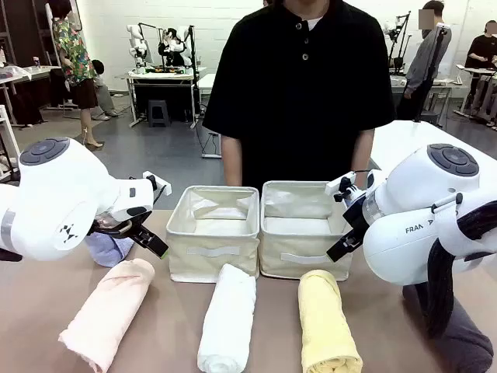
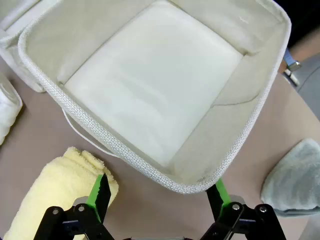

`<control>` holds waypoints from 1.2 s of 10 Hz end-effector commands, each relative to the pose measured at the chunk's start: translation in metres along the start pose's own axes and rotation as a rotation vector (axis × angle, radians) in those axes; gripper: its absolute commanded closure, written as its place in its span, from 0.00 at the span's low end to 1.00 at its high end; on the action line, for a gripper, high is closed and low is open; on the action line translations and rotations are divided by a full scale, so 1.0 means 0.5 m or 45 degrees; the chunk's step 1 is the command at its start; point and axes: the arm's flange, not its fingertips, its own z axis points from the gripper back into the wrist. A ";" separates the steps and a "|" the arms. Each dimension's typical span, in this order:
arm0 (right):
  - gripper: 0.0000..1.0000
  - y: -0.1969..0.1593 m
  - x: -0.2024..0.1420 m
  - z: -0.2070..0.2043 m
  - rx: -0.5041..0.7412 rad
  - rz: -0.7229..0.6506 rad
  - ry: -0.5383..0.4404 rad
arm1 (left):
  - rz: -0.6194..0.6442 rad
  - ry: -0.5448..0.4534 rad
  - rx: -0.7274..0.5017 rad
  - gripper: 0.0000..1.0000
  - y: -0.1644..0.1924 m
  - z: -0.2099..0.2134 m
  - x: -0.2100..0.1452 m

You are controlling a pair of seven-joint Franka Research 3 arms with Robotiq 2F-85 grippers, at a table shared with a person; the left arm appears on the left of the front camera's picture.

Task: Sort the towels based on their folding style.
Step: Pick up one triangle-folded towel and place it in the left Fabric basket.

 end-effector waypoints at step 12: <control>0.00 0.000 0.000 0.000 0.000 0.000 0.000 | 0.000 0.000 0.000 0.00 0.000 0.000 0.000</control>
